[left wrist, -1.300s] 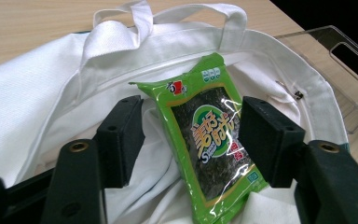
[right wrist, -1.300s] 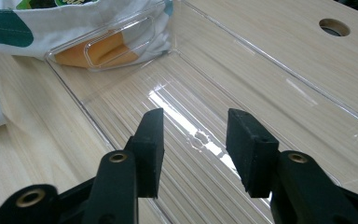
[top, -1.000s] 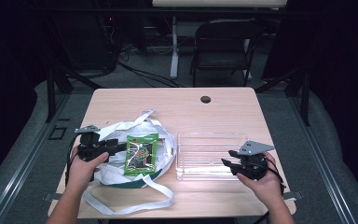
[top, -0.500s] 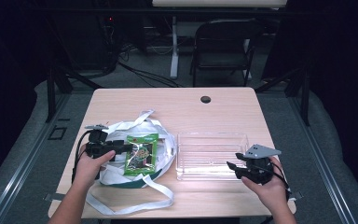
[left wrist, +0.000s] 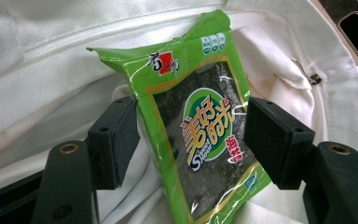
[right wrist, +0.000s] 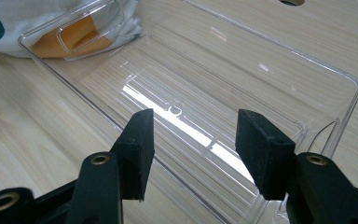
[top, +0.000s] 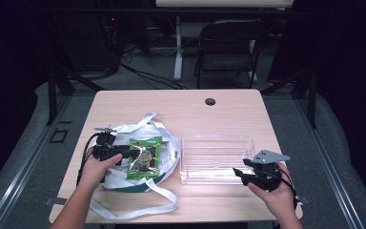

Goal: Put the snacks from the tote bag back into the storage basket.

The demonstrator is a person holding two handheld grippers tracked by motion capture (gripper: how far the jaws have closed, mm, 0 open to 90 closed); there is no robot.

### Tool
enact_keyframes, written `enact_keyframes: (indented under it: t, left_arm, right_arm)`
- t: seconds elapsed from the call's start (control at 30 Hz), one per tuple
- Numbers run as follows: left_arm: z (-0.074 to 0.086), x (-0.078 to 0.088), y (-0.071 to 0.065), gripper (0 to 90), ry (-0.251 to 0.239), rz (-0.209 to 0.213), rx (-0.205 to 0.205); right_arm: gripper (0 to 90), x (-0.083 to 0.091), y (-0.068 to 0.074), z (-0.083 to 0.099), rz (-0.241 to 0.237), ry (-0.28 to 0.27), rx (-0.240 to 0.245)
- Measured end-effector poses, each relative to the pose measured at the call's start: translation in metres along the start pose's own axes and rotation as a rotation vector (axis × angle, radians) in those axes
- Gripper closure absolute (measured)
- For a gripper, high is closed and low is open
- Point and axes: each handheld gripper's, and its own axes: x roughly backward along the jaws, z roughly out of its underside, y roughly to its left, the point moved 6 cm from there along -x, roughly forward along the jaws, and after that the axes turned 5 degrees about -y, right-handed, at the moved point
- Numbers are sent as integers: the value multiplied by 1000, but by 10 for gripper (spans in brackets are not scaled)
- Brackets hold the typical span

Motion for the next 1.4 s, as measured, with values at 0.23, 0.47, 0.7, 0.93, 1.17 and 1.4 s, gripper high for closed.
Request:
enact_keyframes:
  t: [0.23,0.47,0.7,0.93,1.17,1.4]
  left_arm:
    - [1,-7,3,345,28,3,23]
    - [3,-13,8,341,65,-11,41]
    - [2,-23,9,341,88,4,66]
    - [1,-32,9,341,97,26,68]
    - [0,-37,11,347,106,64,72]
    - [0,-40,11,391,100,94,104]
  right_arm:
    - [464,1,1,2,3,4,-4]
    - [461,4,1,6,9,8,-7]
    - [460,7,1,9,17,17,-11]
    - [460,10,1,12,25,12,-17]
    - [461,11,3,13,24,12,-16]
    - [461,12,3,14,27,16,-19]
